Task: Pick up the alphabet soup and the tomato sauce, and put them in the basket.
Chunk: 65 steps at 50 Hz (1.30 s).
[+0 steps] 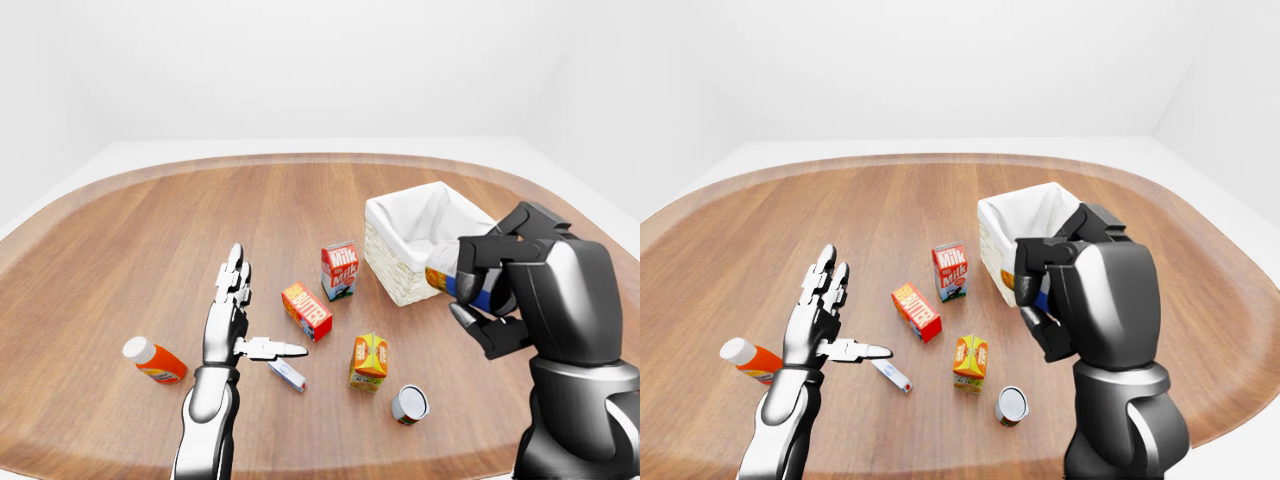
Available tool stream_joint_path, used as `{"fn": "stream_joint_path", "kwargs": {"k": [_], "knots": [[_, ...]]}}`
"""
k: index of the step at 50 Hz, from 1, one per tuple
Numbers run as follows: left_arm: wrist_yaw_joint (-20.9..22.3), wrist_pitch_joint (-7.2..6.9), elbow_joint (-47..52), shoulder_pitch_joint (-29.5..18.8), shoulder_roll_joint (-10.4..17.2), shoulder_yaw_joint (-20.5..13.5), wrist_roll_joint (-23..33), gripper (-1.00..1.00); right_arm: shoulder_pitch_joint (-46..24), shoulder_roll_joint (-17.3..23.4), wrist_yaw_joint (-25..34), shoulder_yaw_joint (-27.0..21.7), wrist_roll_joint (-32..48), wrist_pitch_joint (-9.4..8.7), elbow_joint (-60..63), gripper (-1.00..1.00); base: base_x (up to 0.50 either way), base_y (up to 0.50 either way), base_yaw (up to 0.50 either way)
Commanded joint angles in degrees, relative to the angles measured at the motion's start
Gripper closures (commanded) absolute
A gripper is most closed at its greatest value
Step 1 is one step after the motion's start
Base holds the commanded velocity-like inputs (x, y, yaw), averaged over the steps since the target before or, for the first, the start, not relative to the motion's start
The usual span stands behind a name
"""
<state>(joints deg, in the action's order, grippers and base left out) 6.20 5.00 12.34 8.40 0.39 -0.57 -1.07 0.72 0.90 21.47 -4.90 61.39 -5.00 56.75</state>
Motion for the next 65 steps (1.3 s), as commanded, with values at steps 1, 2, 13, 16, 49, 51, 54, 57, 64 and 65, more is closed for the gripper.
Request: {"fn": "stream_joint_path", "kwargs": {"k": [1,2,13,16,49,51,54,57,64,65], "knots": [[-0.5,0.0,-0.1,-0.4,-0.1,-0.2,-0.2,-1.0,-11.2,3.0,5.2,-0.2,3.5,0.0,-1.4,1.0,0.0,0.0,0.0],[-0.5,0.0,-0.3,-0.5,0.0,-0.2,-0.2,-1.0,-10.8,3.1,4.2,0.0,3.5,0.0,-2.1,1.0,0.0,0.0,0.0],[-0.3,0.0,-0.5,-0.5,0.0,-0.1,-0.3,-1.0,-22.0,7.3,4.5,-0.4,6.9,0.0,-14.9,1.0,0.0,0.0,0.0],[-0.3,0.0,-0.1,-0.3,0.0,-0.1,-0.2,-1.0,-23.0,8.1,2.8,-0.7,6.5,0.0,-18.4,1.0,0.0,0.0,0.0],[-0.1,0.0,-0.5,-0.3,0.0,0.0,-0.2,-1.0,-39.0,13.8,-10.7,0.8,9.3,0.0,-53.4,1.0,0.0,0.0,0.0],[-0.1,0.0,-0.1,-0.2,0.0,0.1,-0.2,-1.0,-40.1,14.1,-11.9,0.8,9.3,0.0,-56.2,1.0,0.0,0.0,0.0],[-0.1,0.0,0.0,-0.3,0.0,0.0,-0.2,-1.0,-41.7,14.5,-13.4,1.0,9.3,0.0,-60.2,1.0,0.0,0.0,0.0],[-0.1,0.0,0.0,-0.3,0.0,0.0,-0.2,-1.0,-43.0,14.8,-15.2,1.0,8.9,0.0,-64.0,1.0,0.0,0.0,0.0],[-0.2,0.0,-0.8,-0.5,0.0,-0.1,-0.3,-1.0,-47.2,15.8,-18.6,1.7,8.3,0.0,-73.0,1.0,0.0,0.0,0.0],[-0.2,0.0,-0.8,-0.5,0.0,-0.1,-0.3,-1.0,-47.4,15.9,-18.7,1.8,8.2,0.0,-73.5,1.0,0.0,0.0,0.0]]}}
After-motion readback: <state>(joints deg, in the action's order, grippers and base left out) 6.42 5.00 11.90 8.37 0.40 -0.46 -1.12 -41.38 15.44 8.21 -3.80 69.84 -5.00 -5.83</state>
